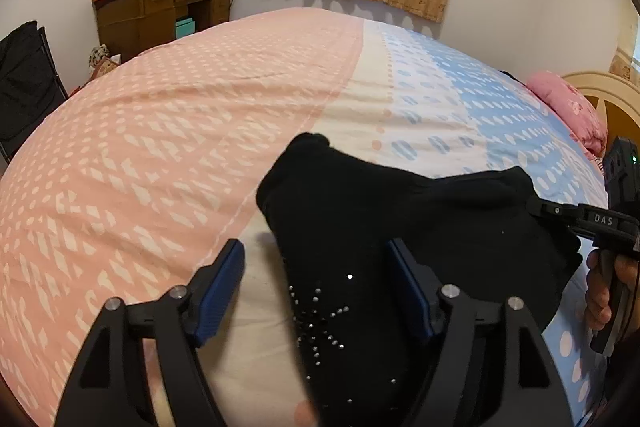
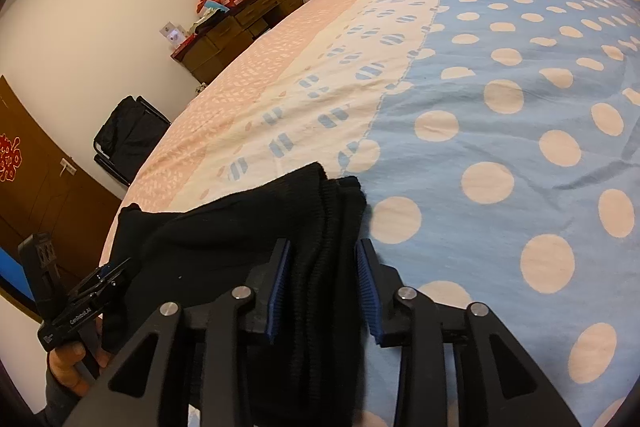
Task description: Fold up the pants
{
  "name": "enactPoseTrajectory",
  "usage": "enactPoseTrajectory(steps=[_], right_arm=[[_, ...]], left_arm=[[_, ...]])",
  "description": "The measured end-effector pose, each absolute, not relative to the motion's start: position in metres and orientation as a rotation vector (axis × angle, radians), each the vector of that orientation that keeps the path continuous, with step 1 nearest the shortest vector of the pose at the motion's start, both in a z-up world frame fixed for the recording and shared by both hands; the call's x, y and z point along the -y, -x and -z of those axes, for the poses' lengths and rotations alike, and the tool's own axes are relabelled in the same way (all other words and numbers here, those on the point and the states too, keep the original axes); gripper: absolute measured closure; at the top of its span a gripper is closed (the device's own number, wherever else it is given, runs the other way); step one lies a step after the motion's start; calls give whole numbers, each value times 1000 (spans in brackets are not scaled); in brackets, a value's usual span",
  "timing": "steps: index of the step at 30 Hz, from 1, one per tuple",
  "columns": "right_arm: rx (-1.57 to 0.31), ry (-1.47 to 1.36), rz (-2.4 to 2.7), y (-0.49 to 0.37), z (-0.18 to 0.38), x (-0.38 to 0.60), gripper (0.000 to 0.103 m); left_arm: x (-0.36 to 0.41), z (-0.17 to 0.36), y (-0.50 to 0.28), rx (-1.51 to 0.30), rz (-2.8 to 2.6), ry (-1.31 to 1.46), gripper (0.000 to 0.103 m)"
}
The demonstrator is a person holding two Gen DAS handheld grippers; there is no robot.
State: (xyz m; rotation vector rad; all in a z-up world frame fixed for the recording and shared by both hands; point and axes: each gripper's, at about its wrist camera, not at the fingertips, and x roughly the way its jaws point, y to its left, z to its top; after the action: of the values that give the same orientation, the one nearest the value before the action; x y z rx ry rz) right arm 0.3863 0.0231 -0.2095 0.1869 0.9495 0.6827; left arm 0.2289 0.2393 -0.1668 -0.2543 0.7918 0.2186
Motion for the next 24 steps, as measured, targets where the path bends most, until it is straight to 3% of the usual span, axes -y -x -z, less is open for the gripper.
enactPoseTrajectory(steps=[8, 15, 18, 24], right_arm=[[-921, -138, -627, -384, 210, -23, 52], [-906, -115, -592, -382, 207, -22, 45], [-894, -80, -555, -383, 209, -25, 31], [-898, -84, -533, -382, 207, -21, 29]], left_arm=[[-242, 169, -228, -798, -247, 254, 13], [-243, 168, -226, -801, -283, 247, 5], [-243, 169, -226, -804, -299, 245, 2], [-248, 171, -228, -826, -309, 267, 0]])
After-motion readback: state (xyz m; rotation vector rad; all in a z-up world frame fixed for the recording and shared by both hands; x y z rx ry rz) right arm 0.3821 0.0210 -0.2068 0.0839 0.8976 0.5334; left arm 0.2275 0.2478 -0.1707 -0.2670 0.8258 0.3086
